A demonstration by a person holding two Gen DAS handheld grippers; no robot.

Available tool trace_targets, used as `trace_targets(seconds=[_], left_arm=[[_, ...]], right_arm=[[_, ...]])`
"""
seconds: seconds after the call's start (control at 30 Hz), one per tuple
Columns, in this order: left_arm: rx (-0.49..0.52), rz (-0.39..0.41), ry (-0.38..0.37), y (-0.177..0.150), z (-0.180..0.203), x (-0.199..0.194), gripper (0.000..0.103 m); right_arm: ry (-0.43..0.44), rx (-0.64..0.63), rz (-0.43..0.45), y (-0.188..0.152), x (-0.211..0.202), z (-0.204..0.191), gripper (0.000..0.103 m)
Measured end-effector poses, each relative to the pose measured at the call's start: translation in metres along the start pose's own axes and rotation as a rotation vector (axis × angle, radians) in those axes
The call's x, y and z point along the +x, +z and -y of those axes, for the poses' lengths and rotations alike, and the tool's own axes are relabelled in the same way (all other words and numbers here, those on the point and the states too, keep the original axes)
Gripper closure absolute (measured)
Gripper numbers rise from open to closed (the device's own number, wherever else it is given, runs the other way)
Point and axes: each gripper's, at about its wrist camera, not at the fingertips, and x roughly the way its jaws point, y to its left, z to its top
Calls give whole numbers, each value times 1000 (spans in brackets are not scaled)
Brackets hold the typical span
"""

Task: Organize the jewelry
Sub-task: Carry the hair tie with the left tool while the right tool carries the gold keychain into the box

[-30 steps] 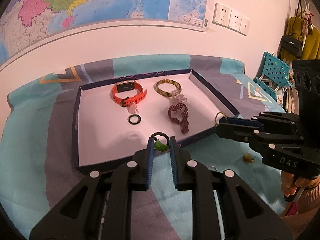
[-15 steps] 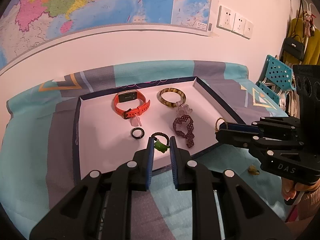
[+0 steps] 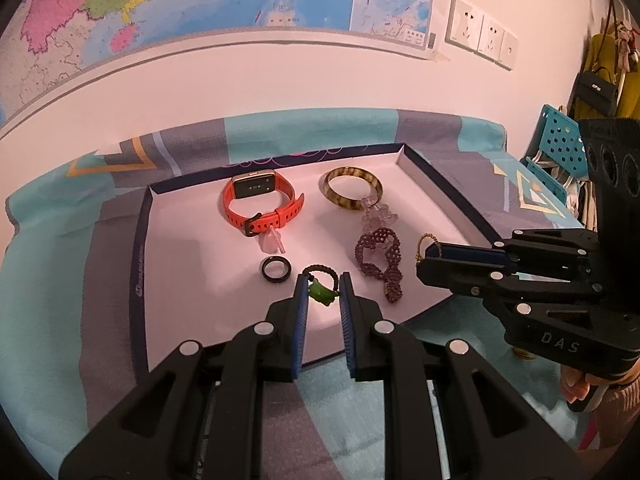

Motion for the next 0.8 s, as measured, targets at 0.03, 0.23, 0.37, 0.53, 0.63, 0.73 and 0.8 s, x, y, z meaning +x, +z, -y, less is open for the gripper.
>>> trace_targets(seconds=[0.03, 0.23, 0.37, 0.53, 0.63, 0.73, 0.8], left_arm=[[-3, -4, -2, 0, -1, 2, 87], [-11, -22, 4, 1, -3, 12, 87], [-16, -29, 6, 1, -5, 16, 87], [-24, -39, 11, 2, -7, 21, 87], [-26, -43, 13, 3, -7, 24, 87], [-27, -48, 16, 4, -8, 27, 87], [-29, -52, 16, 4, -8, 29, 87]], right_arm=[[-1, 0, -3, 0, 1, 0, 94], [-7, -10, -19, 2, 10, 0, 94], [-6, -14, -24, 4, 13, -1, 94], [-4, -8, -36, 4, 18, 1, 94], [-6, -4, -43, 4, 22, 1, 94], [-6, -2, -47, 5, 25, 1, 94], [-7, -2, -52, 5, 27, 2, 94]])
